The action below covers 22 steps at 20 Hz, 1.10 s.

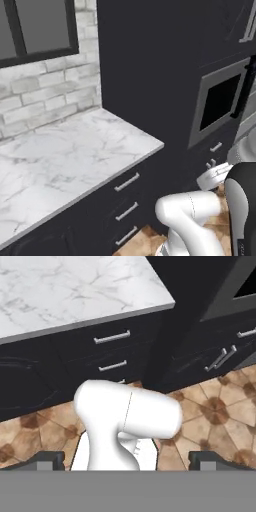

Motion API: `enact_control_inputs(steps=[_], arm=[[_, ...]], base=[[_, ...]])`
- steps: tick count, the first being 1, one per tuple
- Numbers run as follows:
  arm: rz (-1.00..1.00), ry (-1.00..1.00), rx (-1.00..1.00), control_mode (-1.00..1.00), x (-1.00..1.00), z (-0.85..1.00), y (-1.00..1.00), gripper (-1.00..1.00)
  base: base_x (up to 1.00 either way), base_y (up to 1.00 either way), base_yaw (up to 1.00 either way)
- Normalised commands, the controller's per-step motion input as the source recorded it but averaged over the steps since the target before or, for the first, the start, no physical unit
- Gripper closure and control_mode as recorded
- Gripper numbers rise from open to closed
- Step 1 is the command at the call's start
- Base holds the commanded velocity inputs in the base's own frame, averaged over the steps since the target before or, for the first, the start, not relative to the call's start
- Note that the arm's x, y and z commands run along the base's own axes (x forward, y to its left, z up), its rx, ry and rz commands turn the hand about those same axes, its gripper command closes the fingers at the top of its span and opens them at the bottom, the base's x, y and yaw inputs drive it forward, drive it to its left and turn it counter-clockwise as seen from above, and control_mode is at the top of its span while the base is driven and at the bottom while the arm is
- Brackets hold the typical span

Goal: Pick up both tangerines from the fridge and place them inside the tupperware on the counter.

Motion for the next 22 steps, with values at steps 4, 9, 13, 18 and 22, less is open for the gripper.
enact_control_inputs(steps=[4, 9, 13, 18, 22], arm=[[0.00, 0.00, 0.00, 1.00, 0.00, 0.00, 0.00, -1.00], [0.00, 0.00, 0.00, 1.00, 0.00, 0.00, 0.00, -1.00], [0.00, 0.00, 0.00, 1.00, 0.00, 0.00, 0.00, -1.00], [0.00, 0.00, 0.00, 1.00, 0.00, 0.00, 0.00, -1.00], [0.00, 0.00, 0.00, 1.00, 0.00, 0.00, 0.00, -1.00]], base=[[0.49, -0.93, -0.06], [0.56, -0.88, 0.00], [0.62, -0.87, 0.00], [0.58, -0.84, 0.00], [0.52, -0.74, 0.00]])
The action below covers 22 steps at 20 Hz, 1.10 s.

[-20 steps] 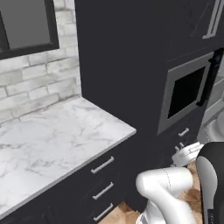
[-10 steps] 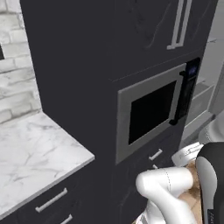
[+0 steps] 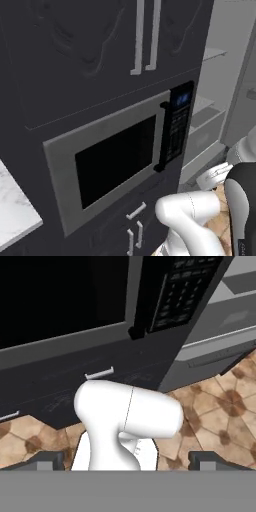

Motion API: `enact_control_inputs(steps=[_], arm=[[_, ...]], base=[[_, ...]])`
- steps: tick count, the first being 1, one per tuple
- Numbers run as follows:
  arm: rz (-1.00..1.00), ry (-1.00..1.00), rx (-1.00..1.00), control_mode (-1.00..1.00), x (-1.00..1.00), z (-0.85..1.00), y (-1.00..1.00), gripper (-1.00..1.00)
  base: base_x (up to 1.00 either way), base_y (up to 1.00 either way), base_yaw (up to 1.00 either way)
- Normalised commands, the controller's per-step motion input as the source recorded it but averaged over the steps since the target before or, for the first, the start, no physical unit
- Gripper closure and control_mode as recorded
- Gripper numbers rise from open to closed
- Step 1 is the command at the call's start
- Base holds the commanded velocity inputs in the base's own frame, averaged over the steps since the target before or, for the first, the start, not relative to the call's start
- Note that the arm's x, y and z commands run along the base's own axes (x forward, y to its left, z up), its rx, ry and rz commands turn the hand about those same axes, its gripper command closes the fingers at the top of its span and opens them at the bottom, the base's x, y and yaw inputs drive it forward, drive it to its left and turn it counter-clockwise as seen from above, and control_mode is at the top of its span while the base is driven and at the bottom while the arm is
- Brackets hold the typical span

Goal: Pick up both tangerines from the fridge and place them inside the tupperware on the counter.

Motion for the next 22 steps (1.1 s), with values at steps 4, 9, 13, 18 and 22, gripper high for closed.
enact_control_inputs(steps=[4, 9, 13, 18, 22], arm=[[0.00, 0.00, 0.00, 1.00, 0.00, 0.00, 0.00, -1.00], [0.00, 0.00, 0.00, 1.00, 0.00, 0.00, 0.00, -1.00], [0.00, 0.00, 0.00, 1.00, 0.00, 0.00, 0.00, -1.00], [0.00, 0.00, 0.00, 1.00, 0.00, 0.00, 0.00, -1.00], [0.00, 0.00, 0.00, 1.00, 0.00, 0.00, 0.00, -1.00]], base=[[0.55, -0.67, 0.00], [0.50, -0.56, 0.01], [0.43, -0.58, 0.11], [0.48, -0.41, 0.14], [0.50, -0.37, 0.23]])
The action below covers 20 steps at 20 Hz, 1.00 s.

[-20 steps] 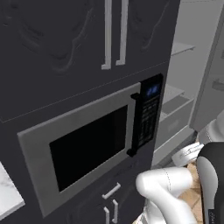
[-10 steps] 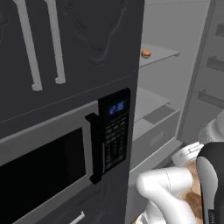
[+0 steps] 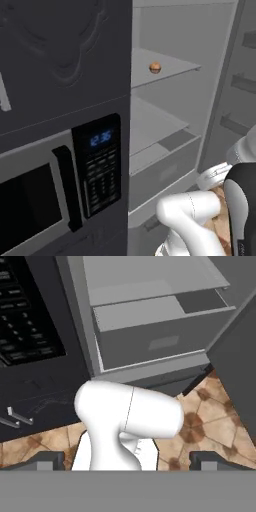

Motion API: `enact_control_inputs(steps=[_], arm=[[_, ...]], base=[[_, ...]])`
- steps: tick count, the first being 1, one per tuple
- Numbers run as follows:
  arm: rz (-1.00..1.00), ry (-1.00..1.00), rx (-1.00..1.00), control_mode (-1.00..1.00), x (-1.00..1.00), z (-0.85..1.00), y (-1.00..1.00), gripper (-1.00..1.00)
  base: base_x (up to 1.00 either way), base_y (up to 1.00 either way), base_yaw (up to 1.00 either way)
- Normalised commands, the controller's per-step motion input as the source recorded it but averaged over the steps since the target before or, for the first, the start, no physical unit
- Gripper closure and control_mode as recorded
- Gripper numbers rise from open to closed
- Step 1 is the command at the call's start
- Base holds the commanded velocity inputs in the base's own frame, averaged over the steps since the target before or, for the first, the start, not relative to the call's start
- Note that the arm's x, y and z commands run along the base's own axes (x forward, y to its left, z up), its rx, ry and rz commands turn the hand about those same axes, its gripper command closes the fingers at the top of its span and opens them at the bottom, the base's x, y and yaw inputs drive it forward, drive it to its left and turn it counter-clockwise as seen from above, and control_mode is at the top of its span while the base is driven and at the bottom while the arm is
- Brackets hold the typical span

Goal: Pick up both tangerines from the fridge and place them inside the tupperware on the counter.

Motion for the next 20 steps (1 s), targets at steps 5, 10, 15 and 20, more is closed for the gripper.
enact_control_inputs(steps=[5, 10, 15, 20], arm=[[0.00, 0.00, 0.00, 1.00, 0.00, 0.00, 0.00, -1.00], [0.00, 0.00, 0.00, 1.00, 0.00, 0.00, 0.00, -1.00], [0.00, 0.00, 0.00, 1.00, 0.00, 0.00, 0.00, -1.00], [0.00, 0.00, 0.00, 1.00, 0.00, 0.00, 0.00, -1.00]], base=[[0.41, -0.45, 0.37], [0.48, -0.44, 0.50], [0.42, -0.42, 0.46], [0.49, -0.29, 0.31]])
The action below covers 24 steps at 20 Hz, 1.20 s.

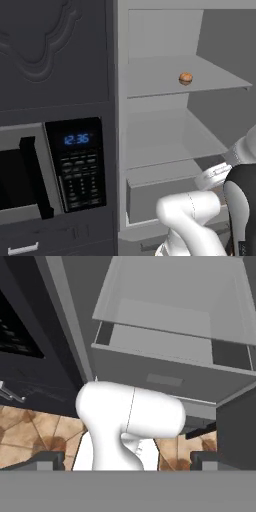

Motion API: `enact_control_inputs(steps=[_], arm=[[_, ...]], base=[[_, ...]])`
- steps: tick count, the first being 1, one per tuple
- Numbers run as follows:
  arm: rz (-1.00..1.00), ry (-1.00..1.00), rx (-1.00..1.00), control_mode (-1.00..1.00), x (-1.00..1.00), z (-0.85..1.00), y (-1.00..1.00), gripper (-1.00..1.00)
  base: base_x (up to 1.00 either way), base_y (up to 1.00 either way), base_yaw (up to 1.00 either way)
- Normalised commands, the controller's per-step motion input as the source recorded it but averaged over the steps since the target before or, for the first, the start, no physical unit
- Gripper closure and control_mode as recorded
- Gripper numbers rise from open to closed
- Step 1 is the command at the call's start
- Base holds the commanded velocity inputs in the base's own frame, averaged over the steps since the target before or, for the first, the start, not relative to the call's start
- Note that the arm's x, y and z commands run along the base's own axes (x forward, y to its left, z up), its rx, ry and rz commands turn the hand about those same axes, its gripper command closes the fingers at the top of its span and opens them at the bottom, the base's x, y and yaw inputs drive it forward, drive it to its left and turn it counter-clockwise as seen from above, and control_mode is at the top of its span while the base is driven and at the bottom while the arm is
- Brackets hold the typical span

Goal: Pick up both tangerines from the fridge and place them inside the tupperware on the counter.

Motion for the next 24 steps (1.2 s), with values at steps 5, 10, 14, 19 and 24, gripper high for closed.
enact_control_inputs(steps=[5, 10, 14, 19, 24], arm=[[0.02, 0.00, 0.05, -1.00, 0.11, 0.00, -0.04, -1.00], [0.01, -0.01, 0.14, -1.00, 0.32, 0.18, -0.34, -1.00], [-0.01, -0.03, 0.05, -1.00, 0.26, 0.43, -0.42, -1.00], [-0.22, 0.00, 0.00, -1.00, 0.36, 0.45, -0.21, -1.00], [-0.34, 0.00, 0.00, -1.00, 0.49, 0.36, -0.16, -1.00]], base=[[0.43, -0.19, 0.13], [0.00, 0.00, 0.00], [0.00, 0.00, 0.00], [0.00, 0.00, 0.00], [0.00, 0.00, 0.00]])
